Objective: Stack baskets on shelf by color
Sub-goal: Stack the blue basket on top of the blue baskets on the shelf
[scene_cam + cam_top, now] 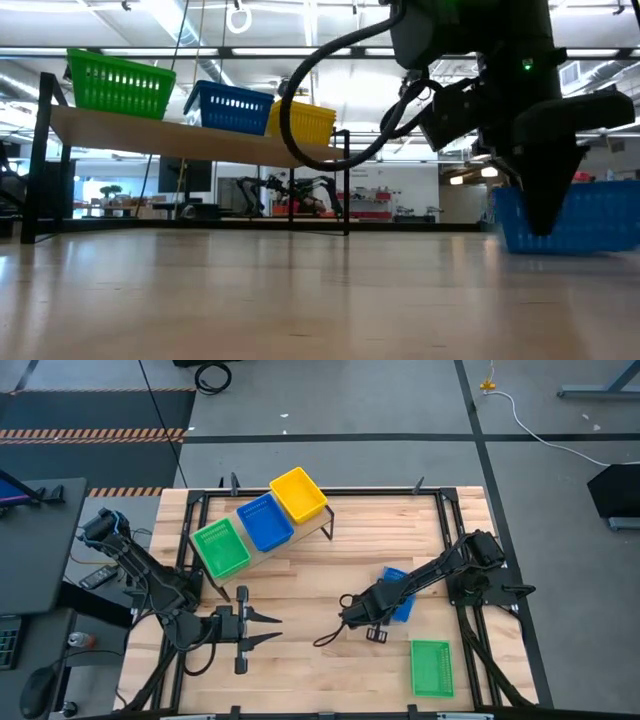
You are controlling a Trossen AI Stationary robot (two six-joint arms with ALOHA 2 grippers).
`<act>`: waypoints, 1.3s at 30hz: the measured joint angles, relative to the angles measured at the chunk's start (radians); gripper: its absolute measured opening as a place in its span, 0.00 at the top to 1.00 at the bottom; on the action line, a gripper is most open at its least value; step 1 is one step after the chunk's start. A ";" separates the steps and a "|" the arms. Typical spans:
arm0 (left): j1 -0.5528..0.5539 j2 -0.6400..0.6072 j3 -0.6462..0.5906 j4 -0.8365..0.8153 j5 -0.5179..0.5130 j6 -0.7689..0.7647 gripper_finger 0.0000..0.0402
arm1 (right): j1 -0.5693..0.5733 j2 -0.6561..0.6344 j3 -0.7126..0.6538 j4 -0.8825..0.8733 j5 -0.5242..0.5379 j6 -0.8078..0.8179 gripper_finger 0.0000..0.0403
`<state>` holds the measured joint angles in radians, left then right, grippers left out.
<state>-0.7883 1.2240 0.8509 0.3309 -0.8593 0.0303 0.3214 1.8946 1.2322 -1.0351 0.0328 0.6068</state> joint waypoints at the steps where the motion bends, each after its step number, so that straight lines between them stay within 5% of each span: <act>1: 0.000 0.000 0.000 0.000 0.000 0.000 0.71 | 0.000 0.000 0.000 0.002 0.002 -0.015 0.95; 11: 0.000 0.000 0.000 -0.007 0.000 -0.001 0.71 | 0.001 0.001 0.086 0.011 0.031 -0.121 0.98; 24: 0.000 0.000 0.000 0.004 -0.001 0.027 0.71 | 0.007 0.001 0.500 -0.019 0.397 -0.677 0.98; 29: -0.001 0.000 0.000 0.009 -0.001 0.038 0.71 | -0.032 0.001 0.589 0.127 0.464 -0.859 0.98; 39: -0.002 0.000 0.000 0.009 -0.001 0.040 0.71 | -0.135 0.001 0.597 0.489 0.404 -1.177 0.98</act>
<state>-0.7898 1.2236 0.8509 0.3397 -0.8604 0.0700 0.1867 1.8957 1.8294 -0.5460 0.4365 -0.5706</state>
